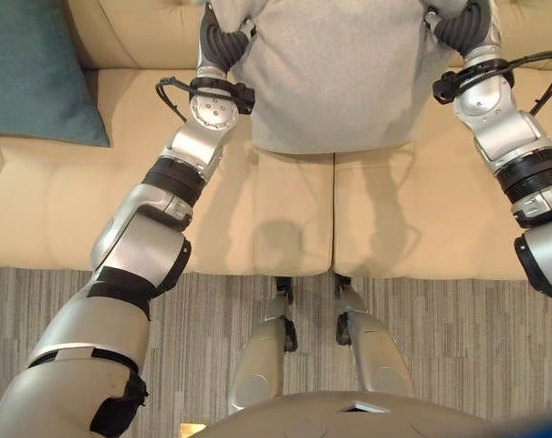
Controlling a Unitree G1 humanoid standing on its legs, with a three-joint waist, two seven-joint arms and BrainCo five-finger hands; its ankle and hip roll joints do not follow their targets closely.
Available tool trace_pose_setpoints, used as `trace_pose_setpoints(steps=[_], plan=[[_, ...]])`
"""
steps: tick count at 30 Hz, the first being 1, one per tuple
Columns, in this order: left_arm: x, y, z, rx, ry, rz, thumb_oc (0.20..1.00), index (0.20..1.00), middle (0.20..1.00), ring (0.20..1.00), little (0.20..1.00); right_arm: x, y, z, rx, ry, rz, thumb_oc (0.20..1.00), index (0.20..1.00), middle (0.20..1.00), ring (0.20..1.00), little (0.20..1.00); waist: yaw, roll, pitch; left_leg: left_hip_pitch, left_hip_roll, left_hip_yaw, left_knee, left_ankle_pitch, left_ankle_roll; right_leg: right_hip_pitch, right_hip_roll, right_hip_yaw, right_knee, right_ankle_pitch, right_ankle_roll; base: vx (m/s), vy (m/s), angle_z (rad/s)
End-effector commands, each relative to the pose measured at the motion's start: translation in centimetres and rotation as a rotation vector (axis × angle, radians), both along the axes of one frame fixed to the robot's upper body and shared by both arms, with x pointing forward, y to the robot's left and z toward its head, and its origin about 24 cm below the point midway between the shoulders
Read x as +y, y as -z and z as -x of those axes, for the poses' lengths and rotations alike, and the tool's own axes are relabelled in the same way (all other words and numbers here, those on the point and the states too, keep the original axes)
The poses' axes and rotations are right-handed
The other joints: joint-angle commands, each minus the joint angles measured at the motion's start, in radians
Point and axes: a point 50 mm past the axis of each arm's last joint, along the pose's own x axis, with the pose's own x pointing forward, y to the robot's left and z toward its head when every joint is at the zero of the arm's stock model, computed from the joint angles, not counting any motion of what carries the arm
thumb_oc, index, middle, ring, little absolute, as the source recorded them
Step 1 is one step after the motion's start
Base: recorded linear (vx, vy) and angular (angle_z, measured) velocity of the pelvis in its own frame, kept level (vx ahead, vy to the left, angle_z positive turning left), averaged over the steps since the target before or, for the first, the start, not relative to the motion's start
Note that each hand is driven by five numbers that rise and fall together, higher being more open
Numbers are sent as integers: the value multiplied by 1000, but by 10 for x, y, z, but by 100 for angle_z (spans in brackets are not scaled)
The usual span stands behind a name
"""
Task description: Pick up all the scattered cushions and arrange them neatly on the sofa.
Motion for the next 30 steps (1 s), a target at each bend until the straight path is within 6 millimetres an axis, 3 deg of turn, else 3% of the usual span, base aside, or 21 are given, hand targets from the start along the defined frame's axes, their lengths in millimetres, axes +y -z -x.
trace_pose_setpoints(steps=[1,2,3,4,9,10,11,13,16,17,18,19,20,21,22,23,26,27,28,29,30], plan=[[-28,-45,6,-181,138,-24,200,200,200,200,200,22,-30,6,-119,-104,28,200,200,200,200,200,10,-42,-86,27,-16,-8,5,-90,-79,21,-43,43,7,-68,112,-4,-31,15],[-28,-45,5,-174,137,-22,366,366,366,366,366,21,-31,5,-120,-94,37,200,200,200,200,200,11,-42,-86,16,-18,-9,5,-88,-79,13,-43,42,7,-66,113,5,-38,12],[-28,-46,4,-168,131,-31,1000,1000,1000,1000,1000,16,-33,4,-114,-66,56,335,335,335,335,335,12,-41,-83,1,-18,-10,5,-84,-82,-1,-44,43,6,-63,114,10,-36,4],[-27,-47,3,-166,131,-41,1000,1000,1000,1000,1000,10,-34,2,-101,-31,86,1000,1000,1000,1000,1000,13,-40,-77,-11,-20,-10,5,-82,-84,-14,-44,44,5,-61,115,1,-30,0],[8,-57,0,-162,25,-77,1000,1000,1000,1000,1000,-39,-16,-3,4,147,63,1000,1000,1000,1000,1000,19,-33,-65,-39,-24,-10,5,-68,-92,-41,-46,34,5,-50,122,0,0,0],[32,-56,1,-152,-46,-87,1000,1000,1000,1000,1000,-58,-13,0,12,203,31,1000,1000,1000,1000,1000,20,-31,-64,-39,-25,-13,5,-69,-90,-42,-47,35,5,-47,122,0,0,0],[32,-56,1,-152,-46,-88,1000,1000,1000,1000,1000,-58,-13,0,12,203,31,1000,1000,1000,1000,1000,20,-32,-64,-39,-25,-13,5,-69,-90,-42,-47,35,5,-47,122,0,0,0],[82,-43,6,-99,-175,-24,1000,1000,1000,1000,1000,-102,-1,13,30,311,-84,1000,1000,1000,1000,1000,19,-33,-64,-35,-27,-14,5,-74,-89,-38,-49,39,5,-51,122,0,0,0],[122,-33,17,-86,-266,65,1000,1000,1000,1000,1000,-140,3,32,7,392,-172,1000,1000,1000,1000,1000,18,-35,-74,-38,-30,-16,5,-78,-90,-41,-51,39,5,-49,123,0,2,1],[139,-16,25,-71,-288,141,1000,1000,1000,1000,1000,-159,18,43,25,434,-220,1000,1000,1000,1000,1000,17,-37,-74,-33,-29,-17,5,-82,-88,-37,-51,39,5,-53,121,0,4,4],[138,-15,25,-68,-288,140,1000,1000,1000,1000,1000,-159,20,44,28,435,-220,1000,1000,1000,1000,1000,18,-37,-77,-33,-29,-17,5,-82,-88,-37,-50,39,5,-53,121,5,-3,4],[149,11,35,-43,-301,171,1000,1000,1000,1000,1000,-174,40,57,22,453,-310,1000,1000,1000,1000,1000,15,-38,-76,-20,-27,-17,5,-86,-88,-20,-52,36,5,-59,120,5,-1,4],[148,12,35,-40,-300,168,1000,1000,1000,1000,1000,-175,42,58,25,455,-312,1000,1000,1000,1000,1000,17,-40,-79,-19,-27,-17,5,-86,-89,-19,-52,36,5,-59,120,13,-1,5],[151,30,43,-18,-302,158,1000,1000,1000,1000,1000,-181,57,67,32,464,-352,1000,1000,1000,1000,1000,15,-41,-79,-6,-26,-15,5,-89,-90,-5,-53,33,5,-62,120,34,-2,3],[152,65,59,40,-294,143,1000,1000,1000,1000,1000,-184,89,81,69,465,-385,1000,1000,1000,1000,1000,12,-42,-80,15,-23,-14,5,-96,-88,18,-54,29,5,-70,118,40,-3,4],[151,84,67,84,-293,117,1000,1000,1000,1000,1000,-184,102,90,67,459,-406,1000,1000,1000,1000,1000,10,-45,-82,29,-22,-9,5,-97,-91,33,-54,26,5,-75,117,35,3,12],[148,204,149,397,-308,229,1000,1000,1000,1000,1000,-166,216,151,340,480,-473,1000,1000,1000,1000,1000,5,-62,-78,128,-11,0,5,-129,-80,136,-59,9,5,-92,115,56,-19,16],[148,235,179,519,-320,243,1000,1000,1000,1000,1000,-156,247,174,449,490,-478,1000,1000,1000,1000,1000,9,-68,-77,163,-8,4,5,-134,-76,172,-56,2,5,-101,115,62,-8,15],[146,250,195,589,-320,245,1000,1000,1000,1000,1000,-149,264,185,514,488,-487,1000,1000,1000,1000,1000,9,-73,-79,182,-5,6,5,-132,-74,190,-56,1,5,-102,113,35,-7,7],[138,287,235,773,-320,284,1000,1000,1000,1000,1000,-131,299,209,648,483,-550,1000,1000,1000,1000,1000,10,-74,-86,227,0,10,5,-139,-68,234,-53,-4,5,-111,111,0,0,0],[130,310,255,906,-302,277,1000,1000,1000,1000,1000,-118,320,220,738,465,-591,1000,1000,1000,1000,1000,8,-72,-92,257,0,16,5,-141,-64,265,-51,-4,5,-117,110,0,0,0]])
